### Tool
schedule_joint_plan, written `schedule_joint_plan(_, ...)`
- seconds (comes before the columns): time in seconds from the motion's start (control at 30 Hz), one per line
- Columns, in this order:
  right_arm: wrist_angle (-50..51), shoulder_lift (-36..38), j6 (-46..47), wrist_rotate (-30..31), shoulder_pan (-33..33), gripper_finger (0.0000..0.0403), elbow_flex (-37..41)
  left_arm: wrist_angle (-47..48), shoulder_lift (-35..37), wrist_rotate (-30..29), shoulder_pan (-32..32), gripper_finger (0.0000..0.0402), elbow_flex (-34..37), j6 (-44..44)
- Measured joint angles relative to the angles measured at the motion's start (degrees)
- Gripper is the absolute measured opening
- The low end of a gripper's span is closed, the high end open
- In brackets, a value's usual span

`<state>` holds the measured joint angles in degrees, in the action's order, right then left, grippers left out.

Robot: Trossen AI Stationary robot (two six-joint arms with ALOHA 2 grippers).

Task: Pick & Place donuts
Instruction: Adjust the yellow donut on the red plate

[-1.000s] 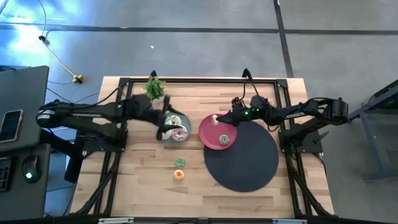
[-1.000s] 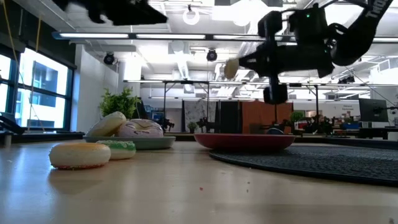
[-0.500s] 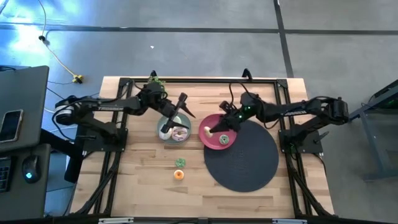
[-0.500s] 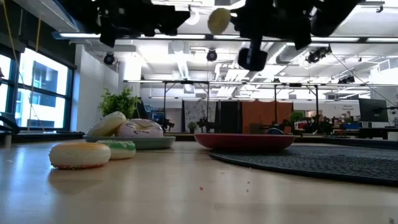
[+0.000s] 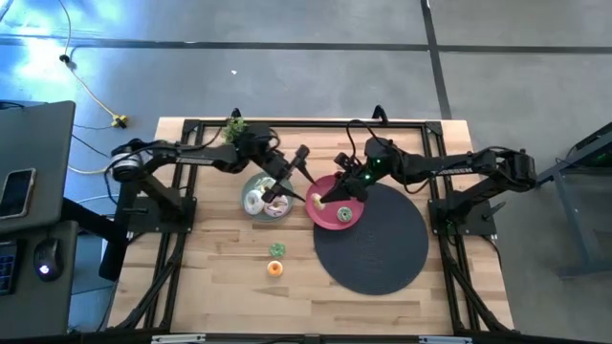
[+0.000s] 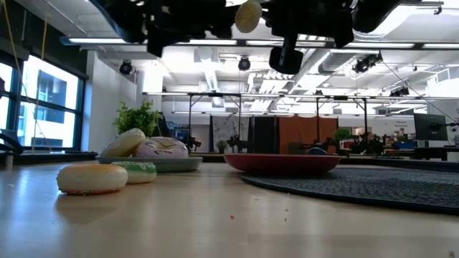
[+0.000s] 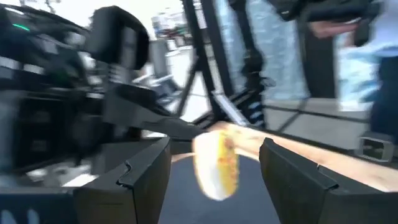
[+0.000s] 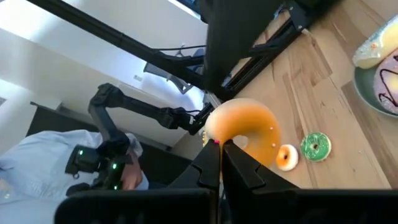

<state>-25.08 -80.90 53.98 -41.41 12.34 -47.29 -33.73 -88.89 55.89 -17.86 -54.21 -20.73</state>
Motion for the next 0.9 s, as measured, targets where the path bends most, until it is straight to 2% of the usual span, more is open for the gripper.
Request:
schedule_joint_plan(0.17, 0.57, 0.00, -0.09, 0.02, 0.00, 0.0000, 0.00, 2.94, -4.39, 4.29, 0.25, 0.0234, -4.79, -0.05)
schedule_joint_plan(0.43, 0.08, 0.00, -1.52, 0.42, 0.00, 0.0000, 0.00, 7.35, -5.49, 5.33, 0.28, 0.0228, -5.51, 0.19)
schedule_joint_plan(0.57, 0.33, 0.00, -2.71, 0.70, 0.00, 0.0000, 0.04, 6.42, -5.62, 6.52, 0.28, 0.0197, -5.51, 2.91)
schedule_joint_plan(0.77, 0.44, 0.00, -3.08, 0.79, -0.02, 0.0000, 0.09, 5.89, -5.66, 4.81, 0.27, 0.0132, -5.51, 3.10)
schedule_joint_plan(0.9, 0.42, 0.00, -3.48, 1.09, -0.02, 0.0000, 0.09, 5.05, -5.73, 4.45, 0.31, 0.0110, -5.51, 3.70)
